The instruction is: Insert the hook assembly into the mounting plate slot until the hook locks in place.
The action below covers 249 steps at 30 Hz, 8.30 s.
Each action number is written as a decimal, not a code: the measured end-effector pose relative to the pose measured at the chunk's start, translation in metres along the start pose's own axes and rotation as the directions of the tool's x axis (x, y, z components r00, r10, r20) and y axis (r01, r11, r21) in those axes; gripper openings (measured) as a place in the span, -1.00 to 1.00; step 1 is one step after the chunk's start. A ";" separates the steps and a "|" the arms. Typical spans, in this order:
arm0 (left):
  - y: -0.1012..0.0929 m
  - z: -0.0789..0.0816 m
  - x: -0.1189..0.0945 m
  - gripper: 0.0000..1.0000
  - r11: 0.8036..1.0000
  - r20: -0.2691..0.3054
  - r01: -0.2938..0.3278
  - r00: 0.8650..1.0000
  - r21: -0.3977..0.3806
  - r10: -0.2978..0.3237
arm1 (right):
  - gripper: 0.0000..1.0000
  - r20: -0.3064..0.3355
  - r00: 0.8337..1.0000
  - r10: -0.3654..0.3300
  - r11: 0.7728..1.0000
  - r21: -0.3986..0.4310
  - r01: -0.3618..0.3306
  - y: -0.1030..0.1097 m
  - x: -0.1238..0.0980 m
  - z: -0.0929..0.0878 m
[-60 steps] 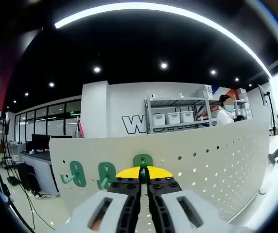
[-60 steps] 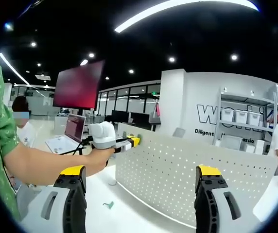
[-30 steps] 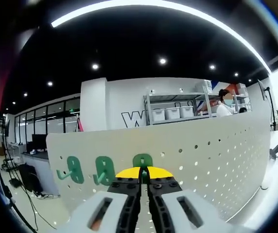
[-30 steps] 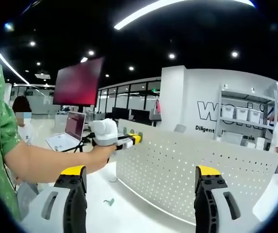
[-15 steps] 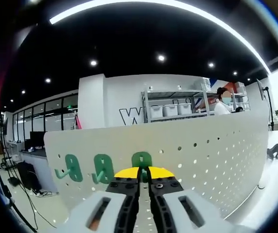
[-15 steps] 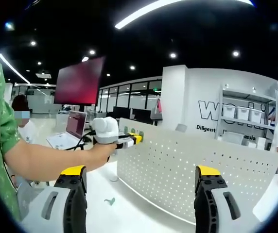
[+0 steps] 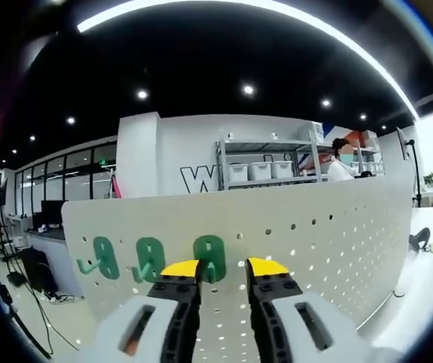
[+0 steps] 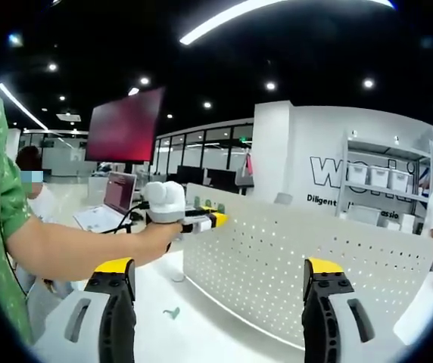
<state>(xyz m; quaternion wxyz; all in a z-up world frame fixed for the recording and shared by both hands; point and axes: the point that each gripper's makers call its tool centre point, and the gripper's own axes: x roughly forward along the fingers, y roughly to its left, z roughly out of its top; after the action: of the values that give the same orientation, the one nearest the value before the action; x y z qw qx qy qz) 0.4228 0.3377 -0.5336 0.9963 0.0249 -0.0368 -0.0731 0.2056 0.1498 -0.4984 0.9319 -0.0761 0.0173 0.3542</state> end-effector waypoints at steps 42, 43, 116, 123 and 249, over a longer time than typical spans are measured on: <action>-0.006 -0.018 -0.077 -0.43 0.998 -0.046 0.053 0.998 0.015 -0.053 | 0.87 -0.014 1.000 0.028 1.000 0.003 -0.028 0.021 0.000 -0.007; -0.006 -0.018 -0.079 -0.43 0.998 -0.047 0.056 0.997 0.015 -0.055 | 0.87 -0.015 0.999 0.029 1.000 0.003 -0.029 0.022 0.000 -0.008; -0.022 -0.143 -0.238 -0.51 0.990 -0.311 0.135 0.940 -0.037 -0.140 | 0.76 -0.339 0.922 0.188 0.978 0.149 -0.145 0.074 0.068 -0.179; -0.022 -0.146 -0.243 -0.52 0.989 -0.316 0.141 0.937 -0.037 -0.146 | 0.66 -0.364 0.907 0.212 0.975 0.144 -0.171 0.085 0.089 -0.198; -0.037 -0.165 -0.239 -0.73 0.972 -0.370 0.206 0.899 -0.111 -0.233 | -1.00 -0.492 0.808 0.325 0.852 0.523 -0.024 0.098 0.186 -0.311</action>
<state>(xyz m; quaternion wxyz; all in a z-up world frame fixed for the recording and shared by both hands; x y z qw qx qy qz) 0.1943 0.3442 -0.7168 0.9701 0.0084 0.1626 -0.1800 0.2869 0.2967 -0.8341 0.8341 0.0647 0.3884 0.3864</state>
